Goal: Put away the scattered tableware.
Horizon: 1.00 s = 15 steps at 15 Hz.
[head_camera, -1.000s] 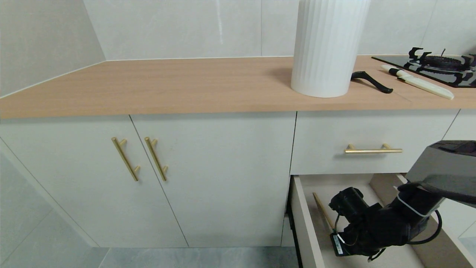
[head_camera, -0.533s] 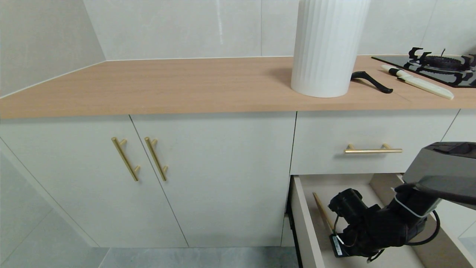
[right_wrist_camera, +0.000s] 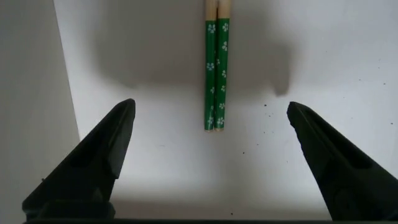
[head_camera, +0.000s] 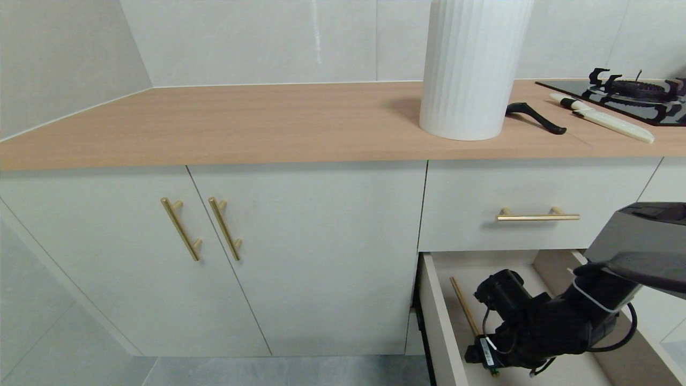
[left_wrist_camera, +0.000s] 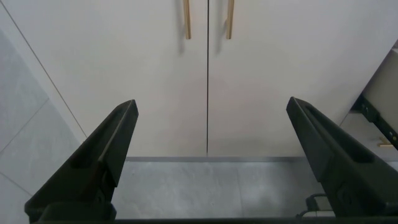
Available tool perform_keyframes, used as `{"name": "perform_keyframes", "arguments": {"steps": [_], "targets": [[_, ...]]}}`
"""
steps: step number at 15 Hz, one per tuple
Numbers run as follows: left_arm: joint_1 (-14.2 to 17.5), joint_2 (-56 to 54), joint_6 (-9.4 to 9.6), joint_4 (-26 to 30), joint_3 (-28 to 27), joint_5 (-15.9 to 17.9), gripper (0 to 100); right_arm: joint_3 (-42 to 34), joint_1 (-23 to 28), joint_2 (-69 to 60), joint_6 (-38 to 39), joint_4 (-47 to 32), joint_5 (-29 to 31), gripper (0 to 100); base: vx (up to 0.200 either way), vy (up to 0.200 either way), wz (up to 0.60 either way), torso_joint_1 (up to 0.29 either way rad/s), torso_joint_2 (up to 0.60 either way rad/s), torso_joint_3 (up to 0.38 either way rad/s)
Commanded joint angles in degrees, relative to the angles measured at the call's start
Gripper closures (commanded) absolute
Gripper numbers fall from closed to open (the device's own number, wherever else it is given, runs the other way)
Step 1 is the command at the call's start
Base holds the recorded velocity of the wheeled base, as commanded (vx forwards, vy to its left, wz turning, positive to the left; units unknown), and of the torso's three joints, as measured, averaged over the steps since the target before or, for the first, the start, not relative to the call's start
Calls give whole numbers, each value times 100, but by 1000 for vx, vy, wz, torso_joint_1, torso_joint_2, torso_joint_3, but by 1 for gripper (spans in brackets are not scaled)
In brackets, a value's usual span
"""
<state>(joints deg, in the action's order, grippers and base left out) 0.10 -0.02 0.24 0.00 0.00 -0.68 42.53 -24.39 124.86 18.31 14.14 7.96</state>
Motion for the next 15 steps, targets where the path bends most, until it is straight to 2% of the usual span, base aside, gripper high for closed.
{"name": "perform_keyframes", "arguments": {"steps": [1, 4, 7, 9, 15], "targets": [[-1, 2, 2, 0, 0, -2, 0, -17, 40, -576, 76, -78, 13, 0, 0, 0, 0, 0, 0, 0], [-1, 2, 2, 0, 0, -2, 0, 563, 629, -2264, 103, -2056, -84, 0, 0, 0, 0, 0, 0, 0], [-1, 2, 2, 0, 0, -2, 0, 1222, 1200, -2967, 76, -3163, -102, 0, 0, 0, 0, 0, 0, 0], [-1, 2, 2, 0, 0, -2, 0, 1231, 1587, -3099, -311, -3172, -137, 0, 0, 0, 0, 0, 0, 0], [-1, 2, 2, 0, 0, -2, 0, 1143, 1613, -3240, -398, -3163, -172, 0, 0, 0, 0, 4, -13, 0]]}}
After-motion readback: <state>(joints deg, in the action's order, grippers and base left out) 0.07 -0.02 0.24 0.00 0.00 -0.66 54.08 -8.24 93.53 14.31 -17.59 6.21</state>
